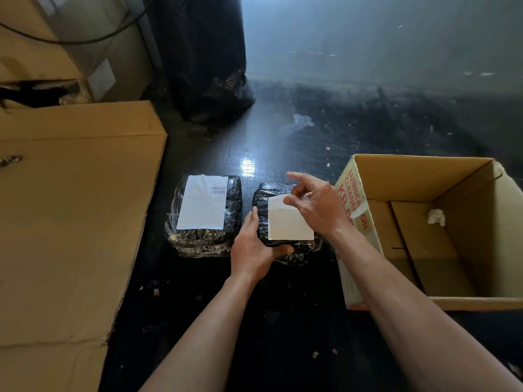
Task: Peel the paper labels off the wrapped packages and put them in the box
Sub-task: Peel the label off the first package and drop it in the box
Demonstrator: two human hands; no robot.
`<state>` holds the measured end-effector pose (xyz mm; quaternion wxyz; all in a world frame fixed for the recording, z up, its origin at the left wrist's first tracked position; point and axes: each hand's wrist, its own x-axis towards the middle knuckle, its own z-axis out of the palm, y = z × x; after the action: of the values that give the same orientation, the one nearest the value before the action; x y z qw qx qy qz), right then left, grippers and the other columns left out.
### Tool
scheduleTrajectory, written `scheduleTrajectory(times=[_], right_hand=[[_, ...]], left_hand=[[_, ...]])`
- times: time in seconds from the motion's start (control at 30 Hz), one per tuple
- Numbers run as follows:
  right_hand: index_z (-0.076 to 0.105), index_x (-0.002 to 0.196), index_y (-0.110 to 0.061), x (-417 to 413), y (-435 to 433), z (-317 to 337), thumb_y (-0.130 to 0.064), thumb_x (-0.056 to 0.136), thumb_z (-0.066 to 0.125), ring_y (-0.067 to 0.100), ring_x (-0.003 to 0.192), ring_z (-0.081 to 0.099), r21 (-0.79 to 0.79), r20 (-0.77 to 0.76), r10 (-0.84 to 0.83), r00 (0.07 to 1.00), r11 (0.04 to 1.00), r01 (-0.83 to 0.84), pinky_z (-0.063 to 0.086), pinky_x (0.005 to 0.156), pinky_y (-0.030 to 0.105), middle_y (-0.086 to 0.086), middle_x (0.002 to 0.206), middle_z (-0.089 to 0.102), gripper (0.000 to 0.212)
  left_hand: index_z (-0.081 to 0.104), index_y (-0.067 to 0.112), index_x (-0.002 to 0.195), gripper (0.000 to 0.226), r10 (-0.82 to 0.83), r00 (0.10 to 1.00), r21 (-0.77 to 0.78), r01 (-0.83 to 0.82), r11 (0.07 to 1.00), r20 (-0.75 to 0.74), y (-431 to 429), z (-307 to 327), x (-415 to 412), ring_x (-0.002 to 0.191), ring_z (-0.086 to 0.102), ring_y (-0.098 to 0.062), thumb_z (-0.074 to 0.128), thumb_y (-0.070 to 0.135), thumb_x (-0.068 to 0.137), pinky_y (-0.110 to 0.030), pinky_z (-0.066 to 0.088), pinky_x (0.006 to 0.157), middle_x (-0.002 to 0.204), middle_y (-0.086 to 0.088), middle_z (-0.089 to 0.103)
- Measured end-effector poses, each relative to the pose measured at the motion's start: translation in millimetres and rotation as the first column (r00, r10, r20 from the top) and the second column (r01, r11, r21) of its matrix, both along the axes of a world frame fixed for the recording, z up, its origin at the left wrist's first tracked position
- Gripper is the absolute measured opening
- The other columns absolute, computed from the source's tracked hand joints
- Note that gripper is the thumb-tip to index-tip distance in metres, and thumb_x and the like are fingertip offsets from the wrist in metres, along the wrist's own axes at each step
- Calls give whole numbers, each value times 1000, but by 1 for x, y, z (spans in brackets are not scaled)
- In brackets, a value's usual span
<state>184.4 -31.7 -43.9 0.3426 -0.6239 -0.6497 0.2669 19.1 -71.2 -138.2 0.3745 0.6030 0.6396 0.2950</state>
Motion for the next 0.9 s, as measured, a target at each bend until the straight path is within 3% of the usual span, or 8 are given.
scheduleTrajectory(times=[0.07, 0.13, 0.2, 0.4, 0.57, 0.9], right_hand=[[73, 115, -23, 0, 2, 2, -16, 82, 81, 1, 78, 65, -17, -4, 14, 1000, 1000, -14, 50, 76, 15, -13, 80, 70, 34], [77, 96, -20, 0, 3, 3, -13, 82, 81, 3, 77, 66, -12, 3, 41, 999, 999, -41, 51, 75, 20, -12, 79, 72, 16], [77, 86, -18, 0, 1, 3, -8, 82, 80, 4, 75, 68, -3, -23, 61, 998, 998, -61, 54, 74, 21, -11, 79, 74, 11], [78, 86, -13, 10, -7, 12, -7, 81, 81, 18, 78, 71, 3, -191, 39, 981, 999, -39, 60, 75, 34, -2, 82, 75, 9], [78, 87, -14, 11, -16, 17, -6, 82, 81, 15, 78, 73, 15, -232, 60, 971, 998, -58, 61, 81, 39, -4, 82, 76, 10], [79, 89, -17, 11, -23, 28, -12, 83, 81, 16, 81, 71, 38, -205, 59, 977, 998, -52, 61, 79, 44, -7, 82, 76, 8]], left_hand=[[21, 24, 160, 139, -1, 1000, 1, 1, 1000, -8, 0, 1, 0, 148, 30, -10, 90, 69, 48, -30, 31, 115, 164, 8, 29], [21, 23, 160, 139, -1, 1000, 4, 1, 1000, -10, 0, 1, 0, 148, 31, -10, 90, 68, 48, -29, 31, 115, 164, 8, 30], [22, 22, 160, 139, -2, 1000, 2, 2, 1000, -6, -1, 2, 0, 147, 32, -10, 90, 67, 48, -28, 31, 115, 163, 8, 30], [24, 20, 160, 139, 6, 1000, -1, -6, 1000, 4, 0, 1, 0, 148, 30, -9, 92, 65, 47, -21, 24, 115, 163, 7, 31], [24, 23, 159, 139, 3, 1000, -2, -3, 1000, -16, -1, 0, 0, 147, 33, -10, 89, 72, 46, -37, 33, 119, 162, 10, 32], [23, 27, 159, 141, -2, 1000, -19, 2, 1000, -4, 0, -1, -1, 147, 34, -10, 88, 75, 44, -39, 35, 118, 162, 11, 33]])
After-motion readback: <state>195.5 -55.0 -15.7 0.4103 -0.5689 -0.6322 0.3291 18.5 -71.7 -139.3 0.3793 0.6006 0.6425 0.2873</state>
